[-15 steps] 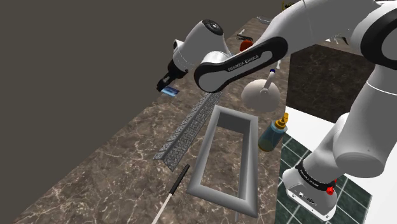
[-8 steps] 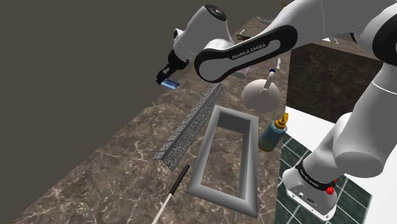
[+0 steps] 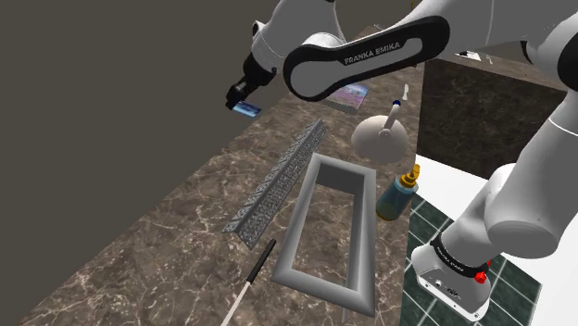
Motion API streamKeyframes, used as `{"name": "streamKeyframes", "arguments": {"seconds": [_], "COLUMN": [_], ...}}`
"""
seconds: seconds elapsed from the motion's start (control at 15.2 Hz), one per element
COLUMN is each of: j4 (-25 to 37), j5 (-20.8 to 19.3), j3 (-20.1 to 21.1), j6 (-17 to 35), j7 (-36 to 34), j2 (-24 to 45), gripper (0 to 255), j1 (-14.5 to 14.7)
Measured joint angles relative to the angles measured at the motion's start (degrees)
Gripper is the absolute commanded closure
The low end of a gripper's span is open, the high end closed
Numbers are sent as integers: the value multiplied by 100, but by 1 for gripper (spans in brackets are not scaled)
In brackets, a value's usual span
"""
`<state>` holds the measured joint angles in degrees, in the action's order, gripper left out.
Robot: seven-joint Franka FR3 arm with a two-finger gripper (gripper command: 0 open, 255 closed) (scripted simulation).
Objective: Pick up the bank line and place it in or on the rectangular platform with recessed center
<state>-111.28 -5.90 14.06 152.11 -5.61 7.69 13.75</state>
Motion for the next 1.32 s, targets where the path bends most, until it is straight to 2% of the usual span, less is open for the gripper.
{"name": "streamKeyframes", "arguments": {"seconds": [0.13,0.26,0.66,1.32], "j4": [-86,-430,-1813,-3527], "j5": [35,85,354,823], "j3": [14,50,177,498], "j6": [-35,11,176,-172], "j7": [1,-51,-221,-740], "j2": [-123,-428,-1682,-3778], "gripper": [255,255,255,255], "j1": [1,25,182,752]}}
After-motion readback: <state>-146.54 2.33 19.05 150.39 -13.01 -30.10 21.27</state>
